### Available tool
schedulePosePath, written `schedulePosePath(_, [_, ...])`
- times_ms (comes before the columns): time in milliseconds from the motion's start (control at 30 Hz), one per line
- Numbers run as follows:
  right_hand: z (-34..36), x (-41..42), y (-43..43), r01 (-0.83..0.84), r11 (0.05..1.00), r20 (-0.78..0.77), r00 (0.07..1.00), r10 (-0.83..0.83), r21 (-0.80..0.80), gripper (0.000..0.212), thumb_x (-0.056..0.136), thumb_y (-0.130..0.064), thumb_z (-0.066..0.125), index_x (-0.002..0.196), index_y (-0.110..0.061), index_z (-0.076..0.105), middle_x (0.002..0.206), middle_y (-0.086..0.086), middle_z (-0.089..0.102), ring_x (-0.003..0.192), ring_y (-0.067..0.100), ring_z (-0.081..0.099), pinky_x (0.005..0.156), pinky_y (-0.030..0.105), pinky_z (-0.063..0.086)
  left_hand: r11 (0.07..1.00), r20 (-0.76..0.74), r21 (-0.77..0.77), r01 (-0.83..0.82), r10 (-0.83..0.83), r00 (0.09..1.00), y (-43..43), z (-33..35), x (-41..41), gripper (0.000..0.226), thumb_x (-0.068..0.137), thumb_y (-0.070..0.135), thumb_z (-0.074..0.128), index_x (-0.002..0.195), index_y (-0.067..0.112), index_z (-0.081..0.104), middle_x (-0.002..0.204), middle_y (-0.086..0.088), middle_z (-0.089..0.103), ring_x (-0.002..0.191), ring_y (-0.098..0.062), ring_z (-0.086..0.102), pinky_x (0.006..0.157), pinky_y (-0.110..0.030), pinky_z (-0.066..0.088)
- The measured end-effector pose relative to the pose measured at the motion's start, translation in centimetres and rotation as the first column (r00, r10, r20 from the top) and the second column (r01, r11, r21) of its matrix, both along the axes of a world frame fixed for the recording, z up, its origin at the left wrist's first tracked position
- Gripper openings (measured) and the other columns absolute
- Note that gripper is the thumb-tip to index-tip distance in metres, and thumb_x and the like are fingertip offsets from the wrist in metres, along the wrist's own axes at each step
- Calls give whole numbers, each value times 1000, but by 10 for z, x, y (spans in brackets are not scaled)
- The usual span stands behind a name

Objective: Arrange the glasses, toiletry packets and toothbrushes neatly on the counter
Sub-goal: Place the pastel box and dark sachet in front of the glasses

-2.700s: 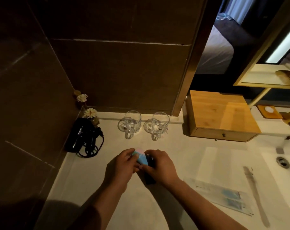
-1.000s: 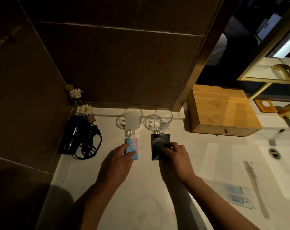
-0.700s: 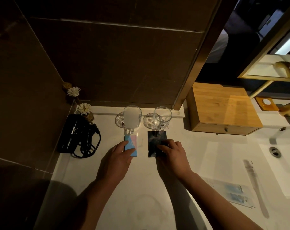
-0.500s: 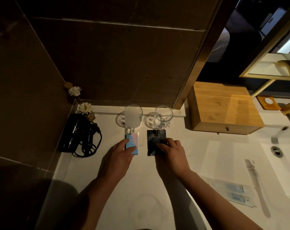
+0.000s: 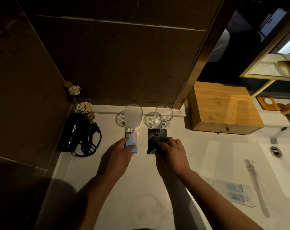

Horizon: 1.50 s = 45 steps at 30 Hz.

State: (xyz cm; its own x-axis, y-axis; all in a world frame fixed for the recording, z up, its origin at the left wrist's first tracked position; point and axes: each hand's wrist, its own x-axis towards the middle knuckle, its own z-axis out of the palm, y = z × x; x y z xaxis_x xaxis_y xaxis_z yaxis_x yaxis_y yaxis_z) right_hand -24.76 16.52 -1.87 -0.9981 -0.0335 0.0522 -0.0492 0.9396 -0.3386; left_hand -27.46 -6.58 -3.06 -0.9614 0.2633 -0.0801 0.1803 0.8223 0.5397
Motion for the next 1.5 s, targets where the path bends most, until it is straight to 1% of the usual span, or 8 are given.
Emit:
schedulePosePath(133, [1, 1, 1, -4, 1000, 3, 1000, 4, -11, 41, 83, -27, 75, 122, -20, 68, 125, 7, 65, 101, 31, 58, 75, 37, 51, 996, -47, -69, 53, -56, 997, -1, -1, 2, 44, 87, 23, 71, 130, 20, 61, 148, -11, 51, 126, -29, 56, 97, -42, 55])
schedulePosePath(233, [1, 2, 2, 2, 1000, 9, 1000, -2, -20, 47, 80, -30, 78, 125, -20, 67, 127, 6, 64, 104, 31, 57, 78, 37, 52, 995, -105, -92, 38, -48, 993, -2, -8, 2, 46, 84, 23, 75, 128, 21, 61, 146, -10, 52, 122, -30, 59, 90, -46, 59])
schedulePosePath(533, [1, 3, 4, 8, 1000, 41, 999, -7, -25, 50, 82, -35, 75, 129, -21, 64, 131, 6, 62, 108, 30, 56, 82, 37, 52, 997, -126, -72, 28, -37, 991, -3, -9, 0, 48, 85, 30, 73, 129, 24, 55, 146, -6, 50, 123, -26, 58, 88, -45, 60])
schedulePosePath(800, [3, 6, 10, -44, 999, -1, 999, 44, 11, 32, 87, -26, 71, 119, -22, 70, 123, 5, 68, 98, 30, 60, 71, 35, 51, 998, -109, -56, 31, -37, 993, -5, -12, -2, 42, 86, 25, 72, 126, 25, 60, 146, -6, 52, 123, -27, 59, 89, -45, 59])
schedulePosePath(1067, [4, 6, 12, -44, 999, -5, 999, 44, -10, 33, 87, -25, 70, 120, -21, 69, 123, 6, 68, 98, 29, 60, 71, 33, 50, 998, -109, -47, 35, -40, 993, -7, -11, -2, 43, 87, 24, 71, 127, 28, 58, 148, -3, 49, 123, -24, 58, 90, -43, 59])
schedulePosePath(1300, [4, 14, 17, 24, 995, 33, 999, -21, -92, 46, 89, -34, 67, 132, -20, 60, 130, 2, 61, 110, 24, 54, 86, 30, 49, 1000, -120, -29, 6, -10, 993, -9, -7, 7, 47, 86, 25, 72, 129, 29, 54, 146, 1, 47, 126, -22, 55, 83, -42, 61])
schedulePosePath(1433, [18, 36, 31, 58, 988, 24, 998, -55, -141, 42, 92, -35, 62, 131, -21, 60, 129, 0, 60, 114, 21, 53, 90, 27, 45, 999, -146, -40, -28, 22, 989, -1, 1, 28, 42, 87, 29, 67, 128, 28, 57, 133, 3, 51, 114, -21, 59, 77, -39, 60])
schedulePosePath(1500, [25, 56, 46, 103, 983, 21, 995, -101, -150, 41, 92, -34, 62, 130, -21, 60, 129, 0, 61, 115, 21, 53, 94, 29, 46, 999, -148, -18, 27, -29, 989, 11, 2, 43, 40, 88, 30, 66, 127, 29, 58, 126, 5, 52, 109, -19, 60, 76, -39, 60])
